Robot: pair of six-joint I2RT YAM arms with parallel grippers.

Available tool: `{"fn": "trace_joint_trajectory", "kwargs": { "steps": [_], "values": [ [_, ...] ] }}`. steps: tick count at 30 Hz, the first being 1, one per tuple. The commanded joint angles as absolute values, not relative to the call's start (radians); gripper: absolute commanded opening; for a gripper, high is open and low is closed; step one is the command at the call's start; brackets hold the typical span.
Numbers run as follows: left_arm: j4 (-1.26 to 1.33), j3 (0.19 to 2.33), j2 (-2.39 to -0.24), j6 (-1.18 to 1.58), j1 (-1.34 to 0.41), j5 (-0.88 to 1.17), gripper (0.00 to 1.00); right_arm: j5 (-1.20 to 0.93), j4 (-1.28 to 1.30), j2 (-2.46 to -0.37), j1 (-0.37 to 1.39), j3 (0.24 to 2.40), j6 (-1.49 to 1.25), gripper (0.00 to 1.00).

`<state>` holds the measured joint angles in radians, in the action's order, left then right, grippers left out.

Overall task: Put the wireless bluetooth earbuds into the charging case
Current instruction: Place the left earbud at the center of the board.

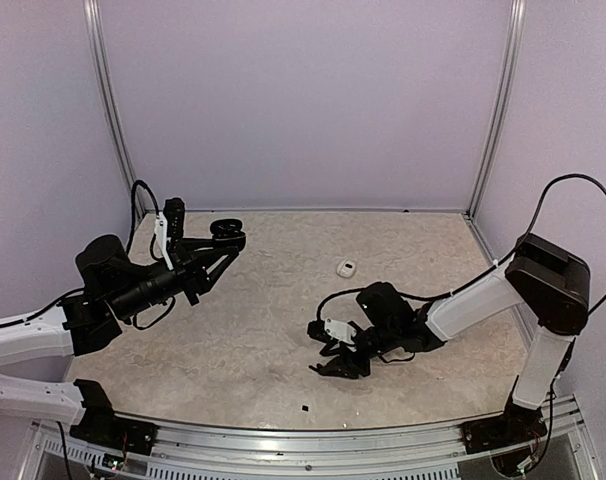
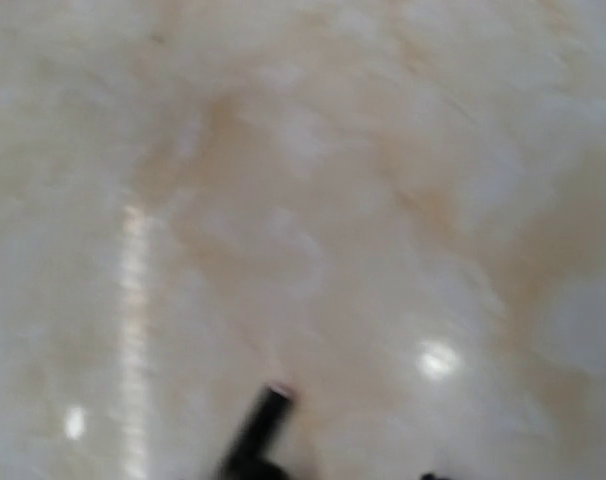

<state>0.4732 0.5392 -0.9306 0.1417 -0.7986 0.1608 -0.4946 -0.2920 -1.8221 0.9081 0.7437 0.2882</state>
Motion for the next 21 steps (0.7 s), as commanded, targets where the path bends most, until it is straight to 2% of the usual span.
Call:
{"fn": "trace_joint_trajectory", "kwargs": {
  "steps": [1,9,21],
  "values": [
    [0.523,0.557,-0.93,0.119,-0.804,0.173,0.04,-0.344,-0.23,-1.775,0.916,0.719,0.265,0.51],
    [0.532,0.556,-0.937,0.116,-0.803,0.172,0.04,-0.211,-0.225,-1.797,0.914,0.774,0.21,0.47],
    [0.515,0.554,-0.918,0.109,-0.798,0.166,0.04,-0.298,-0.15,-1.88,0.92,0.924,0.215,0.42]
  ]
}}
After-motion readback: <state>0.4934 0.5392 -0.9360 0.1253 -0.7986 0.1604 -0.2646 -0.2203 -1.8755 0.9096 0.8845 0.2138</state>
